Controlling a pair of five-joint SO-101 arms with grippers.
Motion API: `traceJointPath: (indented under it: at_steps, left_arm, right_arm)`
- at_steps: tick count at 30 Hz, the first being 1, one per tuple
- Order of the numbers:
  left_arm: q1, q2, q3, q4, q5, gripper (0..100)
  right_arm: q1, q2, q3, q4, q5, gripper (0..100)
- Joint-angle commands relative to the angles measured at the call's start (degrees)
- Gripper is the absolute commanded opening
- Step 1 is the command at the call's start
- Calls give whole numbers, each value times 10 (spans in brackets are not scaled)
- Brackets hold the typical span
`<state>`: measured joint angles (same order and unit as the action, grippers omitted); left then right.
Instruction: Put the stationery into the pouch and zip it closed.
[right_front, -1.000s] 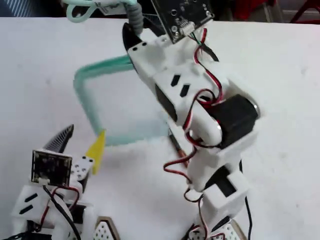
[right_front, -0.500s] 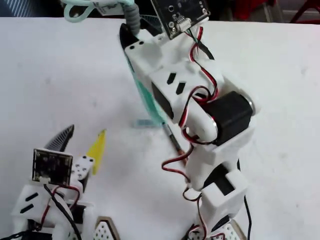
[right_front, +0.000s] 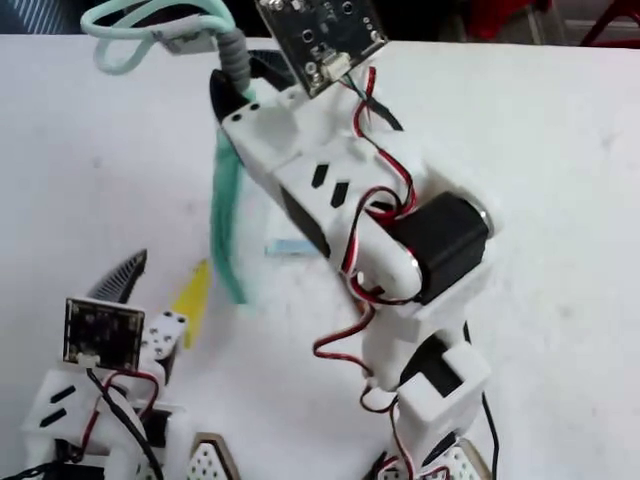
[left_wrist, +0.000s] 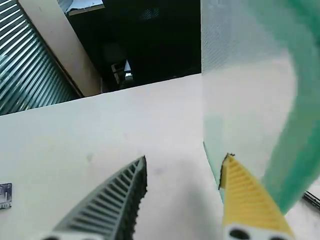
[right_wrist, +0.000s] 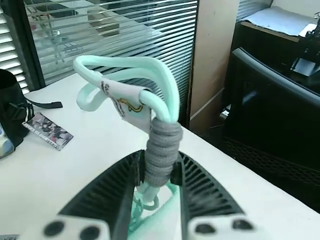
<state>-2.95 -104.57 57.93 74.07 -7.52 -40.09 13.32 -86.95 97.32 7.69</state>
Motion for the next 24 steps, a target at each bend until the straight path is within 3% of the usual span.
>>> traceJointPath:
  at_steps: [1,5,11,17,24]
  left_arm:
    - [-22,0,-6,-11,-8,256]
    - [-21,0,-4,-3,-17,256]
    - [-22,0,-10,9,-99,256]
    - [-22,0,-129,88,-172,259]
    - [-21,0,-174,115,-173,260]
  right_arm:
    - [-4,-10,-4,11,-9,18]
    - [-4,-10,-1,12,-9,18]
    - [-42,-10,-1,12,-9,18]
    - [-59,-10,-1,12,-9,18]
    - [-54,-29,-1,15,-8,17]
